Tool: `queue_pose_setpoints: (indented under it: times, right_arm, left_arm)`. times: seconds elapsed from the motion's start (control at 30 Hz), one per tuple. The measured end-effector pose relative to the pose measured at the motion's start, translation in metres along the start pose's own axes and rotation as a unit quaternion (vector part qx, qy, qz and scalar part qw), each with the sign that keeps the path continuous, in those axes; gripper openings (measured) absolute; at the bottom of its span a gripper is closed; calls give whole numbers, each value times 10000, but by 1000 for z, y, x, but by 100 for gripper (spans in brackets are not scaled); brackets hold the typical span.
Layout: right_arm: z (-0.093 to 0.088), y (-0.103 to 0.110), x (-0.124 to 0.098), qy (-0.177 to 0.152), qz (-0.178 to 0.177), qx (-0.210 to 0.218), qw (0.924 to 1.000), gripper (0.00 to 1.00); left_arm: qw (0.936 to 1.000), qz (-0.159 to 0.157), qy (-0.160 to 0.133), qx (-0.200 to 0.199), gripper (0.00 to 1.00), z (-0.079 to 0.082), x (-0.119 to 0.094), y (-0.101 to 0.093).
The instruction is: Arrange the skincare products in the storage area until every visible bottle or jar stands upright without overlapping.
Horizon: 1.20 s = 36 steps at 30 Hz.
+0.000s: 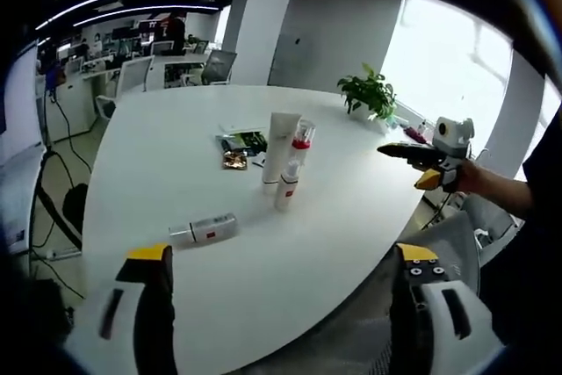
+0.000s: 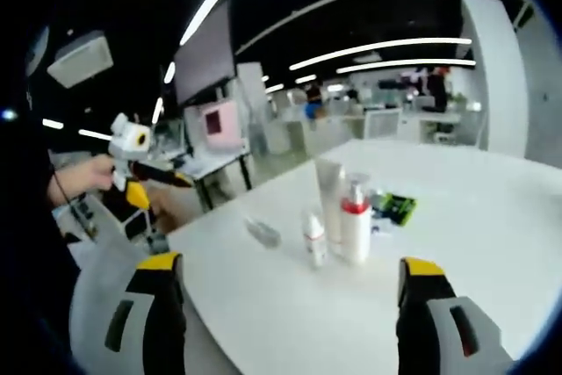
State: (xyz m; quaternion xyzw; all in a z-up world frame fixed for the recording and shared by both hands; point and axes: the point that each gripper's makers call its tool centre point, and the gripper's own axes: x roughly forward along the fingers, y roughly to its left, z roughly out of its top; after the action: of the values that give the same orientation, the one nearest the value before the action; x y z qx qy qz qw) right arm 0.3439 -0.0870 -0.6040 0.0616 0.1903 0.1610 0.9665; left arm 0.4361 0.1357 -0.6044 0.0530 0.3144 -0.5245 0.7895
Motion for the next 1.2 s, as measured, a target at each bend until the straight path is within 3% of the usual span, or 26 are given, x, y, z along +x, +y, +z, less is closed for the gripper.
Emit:
queue_pose_setpoints:
  times: [0.17,0.57,0.8,1.03,1.2]
  right_arm:
    - [-1,0,-9,37,-93,55,9999,99]
    - [-9,-13,-29,208,-291,84,9993,99]
    - [-12,-15,-40,339,-344,68,9988,99]
    - [-27,-14,-49,465,-364,146,9981,99]
    - [-29,-19,-52,374,-500,342,9975,99]
  left_arm:
    - [10000,40,3,10,98,2,-4,2]
    - [9995,146,258,-118,98,-16,-10,9]
    - [9992,175,337,-126,98,-15,-8,12]
    - [9988,157,463,-49,98,-16,-5,13]
    - [9986,151,513,-49,97,-15,-3,16]
